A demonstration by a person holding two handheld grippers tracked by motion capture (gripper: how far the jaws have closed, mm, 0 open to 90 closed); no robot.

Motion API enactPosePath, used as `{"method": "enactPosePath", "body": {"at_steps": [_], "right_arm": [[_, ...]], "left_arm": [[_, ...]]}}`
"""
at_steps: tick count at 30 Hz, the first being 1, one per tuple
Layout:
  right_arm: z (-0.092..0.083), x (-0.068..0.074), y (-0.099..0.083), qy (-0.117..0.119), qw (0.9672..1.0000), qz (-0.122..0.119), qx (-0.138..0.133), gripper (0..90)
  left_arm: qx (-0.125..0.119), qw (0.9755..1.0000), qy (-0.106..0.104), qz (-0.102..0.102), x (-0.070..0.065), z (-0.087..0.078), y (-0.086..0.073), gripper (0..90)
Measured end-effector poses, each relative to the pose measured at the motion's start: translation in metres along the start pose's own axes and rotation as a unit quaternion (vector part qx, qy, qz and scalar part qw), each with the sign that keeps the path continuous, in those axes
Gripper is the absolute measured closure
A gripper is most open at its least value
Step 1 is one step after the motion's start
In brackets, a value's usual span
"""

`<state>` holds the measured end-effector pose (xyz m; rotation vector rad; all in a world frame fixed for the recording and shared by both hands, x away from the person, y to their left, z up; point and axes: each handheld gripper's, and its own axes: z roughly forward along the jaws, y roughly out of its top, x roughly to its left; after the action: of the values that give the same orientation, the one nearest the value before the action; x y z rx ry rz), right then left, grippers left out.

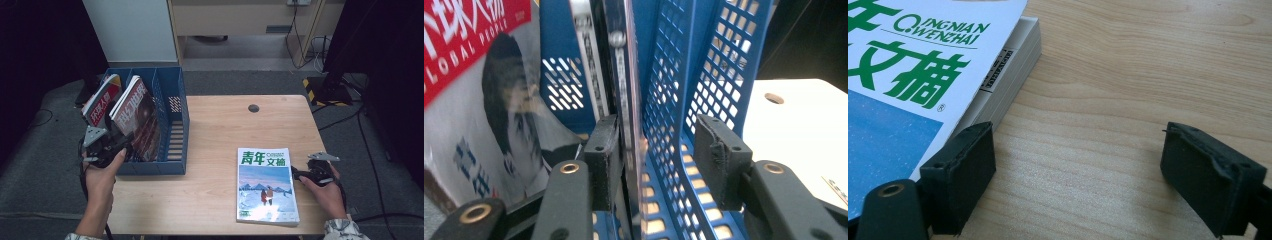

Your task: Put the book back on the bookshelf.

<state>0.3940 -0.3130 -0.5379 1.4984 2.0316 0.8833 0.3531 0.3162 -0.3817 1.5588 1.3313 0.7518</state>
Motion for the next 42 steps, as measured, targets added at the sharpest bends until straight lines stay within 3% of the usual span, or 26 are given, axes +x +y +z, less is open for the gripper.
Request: {"method": "enactPosePath", "body": {"at_steps": [5, 11, 14, 23, 28, 29, 32, 39, 42], "right_arm": [[0.000, 0.000, 0.000, 0.000, 1.0000, 0.000, 0.000, 14.4], [0.000, 0.000, 0.000, -0.002, 1.0000, 0.000, 0.000, 14.4], [0.000, 0.000, 0.000, -0.003, 1.0000, 0.000, 0.000, 14.4], [0.000, 0.000, 0.000, -0.005, 1.0000, 0.007, 0.002, 12.2], [0.000, 0.000, 0.000, -0.007, 0.9999, 0.008, 0.004, 11.2], [0.000, 0.000, 0.000, -0.008, 0.9999, 0.007, 0.003, 11.2], [0.000, 0.000, -0.001, -0.009, 0.9999, 0.009, 0.002, 11.2], [0.000, 0.000, -0.001, -0.011, 0.9999, 0.007, 0.000, 11.2], [0.000, 0.000, -0.001, -0.012, 0.9999, 0.007, 0.000, 11.2]], "left_arm": [[0.006, 0.9998, -0.004, 0.021, -0.010, -0.005, -0.013, 51.0], [0.013, 0.9995, -0.017, 0.024, -0.021, -0.006, -0.024, 48.4], [0.014, 0.9989, -0.016, 0.042, -0.029, -0.003, -0.024, 46.8], [0.036, 0.9956, -0.053, 0.068, -0.064, 0.025, -0.024, 43.2], [0.049, 0.9910, -0.090, 0.086, -0.092, 0.044, -0.027, 39.2], [0.054, 0.9892, -0.105, 0.087, -0.103, 0.054, -0.029, 37.7], [0.058, 0.9881, -0.113, 0.087, -0.113, 0.062, -0.031, 37.0], [0.076, 0.9803, -0.144, 0.113, -0.150, 0.089, -0.041, 34.6], [0.082, 0.9785, -0.151, 0.114, -0.159, 0.097, -0.045, 34.4]]}}
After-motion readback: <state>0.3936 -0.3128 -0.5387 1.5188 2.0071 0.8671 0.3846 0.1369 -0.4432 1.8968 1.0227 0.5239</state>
